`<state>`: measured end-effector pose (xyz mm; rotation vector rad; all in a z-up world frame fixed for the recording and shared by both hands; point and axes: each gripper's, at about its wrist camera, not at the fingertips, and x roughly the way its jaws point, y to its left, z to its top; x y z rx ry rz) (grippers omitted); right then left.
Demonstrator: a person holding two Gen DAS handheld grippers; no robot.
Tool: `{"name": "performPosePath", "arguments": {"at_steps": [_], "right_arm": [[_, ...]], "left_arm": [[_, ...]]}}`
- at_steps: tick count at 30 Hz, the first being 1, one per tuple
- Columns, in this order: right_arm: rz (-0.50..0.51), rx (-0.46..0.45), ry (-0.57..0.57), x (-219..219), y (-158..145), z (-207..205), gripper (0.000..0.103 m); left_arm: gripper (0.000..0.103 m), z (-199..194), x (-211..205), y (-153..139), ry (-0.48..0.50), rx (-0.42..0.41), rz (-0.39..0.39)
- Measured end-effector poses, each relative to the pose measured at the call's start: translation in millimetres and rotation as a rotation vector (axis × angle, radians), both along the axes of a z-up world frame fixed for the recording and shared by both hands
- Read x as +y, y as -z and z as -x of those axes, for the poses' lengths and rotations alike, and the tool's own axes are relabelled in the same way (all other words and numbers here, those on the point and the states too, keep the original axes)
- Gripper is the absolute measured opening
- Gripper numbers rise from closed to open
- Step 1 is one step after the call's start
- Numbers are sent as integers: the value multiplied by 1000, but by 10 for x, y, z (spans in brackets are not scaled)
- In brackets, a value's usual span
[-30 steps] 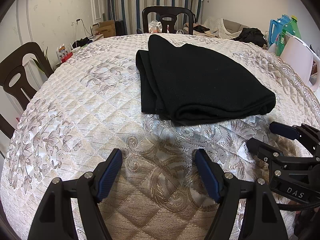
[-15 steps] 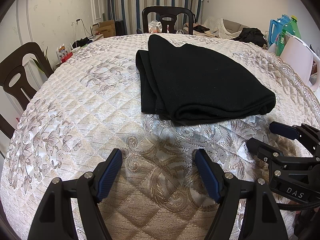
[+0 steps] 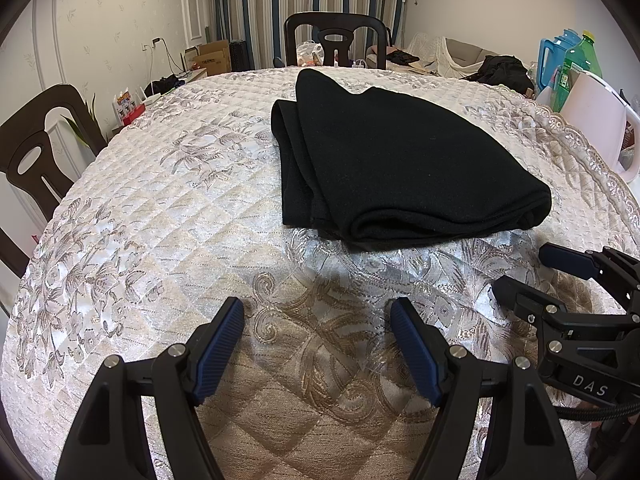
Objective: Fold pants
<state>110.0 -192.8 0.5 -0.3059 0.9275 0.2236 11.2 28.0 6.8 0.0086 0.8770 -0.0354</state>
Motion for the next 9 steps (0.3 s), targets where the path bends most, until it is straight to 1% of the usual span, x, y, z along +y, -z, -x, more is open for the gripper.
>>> {"name": "performPosePath", "arguments": {"at_steps": [9], "right_arm": [[0, 0, 0, -1, 0, -1, 68]], "left_arm": [[79, -1, -2, 2, 1, 1, 1]]}}
